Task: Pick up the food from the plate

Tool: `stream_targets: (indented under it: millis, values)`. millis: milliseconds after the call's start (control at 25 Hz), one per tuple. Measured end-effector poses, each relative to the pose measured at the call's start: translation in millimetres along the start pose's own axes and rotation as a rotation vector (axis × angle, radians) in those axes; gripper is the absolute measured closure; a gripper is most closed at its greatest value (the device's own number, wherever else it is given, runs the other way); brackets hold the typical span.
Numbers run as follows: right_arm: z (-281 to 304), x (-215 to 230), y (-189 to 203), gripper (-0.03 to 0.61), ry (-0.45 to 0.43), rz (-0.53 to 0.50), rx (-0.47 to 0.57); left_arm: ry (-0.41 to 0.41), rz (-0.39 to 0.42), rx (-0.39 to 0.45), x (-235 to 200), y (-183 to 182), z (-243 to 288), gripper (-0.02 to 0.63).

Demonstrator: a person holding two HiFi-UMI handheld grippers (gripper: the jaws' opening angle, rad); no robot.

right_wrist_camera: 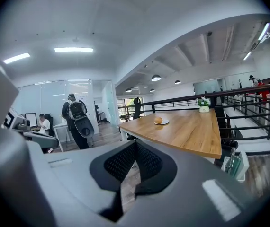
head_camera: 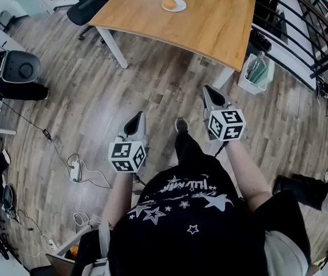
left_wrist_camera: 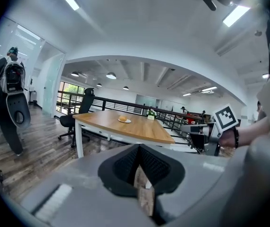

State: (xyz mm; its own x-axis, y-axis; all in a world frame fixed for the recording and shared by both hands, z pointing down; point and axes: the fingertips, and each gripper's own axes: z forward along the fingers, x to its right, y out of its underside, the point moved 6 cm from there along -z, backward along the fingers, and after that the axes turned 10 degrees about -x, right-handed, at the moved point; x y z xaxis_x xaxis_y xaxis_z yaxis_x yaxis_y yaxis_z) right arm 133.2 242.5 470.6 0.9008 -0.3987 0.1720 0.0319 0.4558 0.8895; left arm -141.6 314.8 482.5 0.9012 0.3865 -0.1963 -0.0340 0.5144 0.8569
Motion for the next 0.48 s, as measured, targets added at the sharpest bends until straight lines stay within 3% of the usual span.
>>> stream_targets:
  millis: [480]
  values:
    - [133,49,-69,0.579,-0.065,-0.008,-0.015,-0.079,-0.056,0.007,-65,-65,91,0.612]
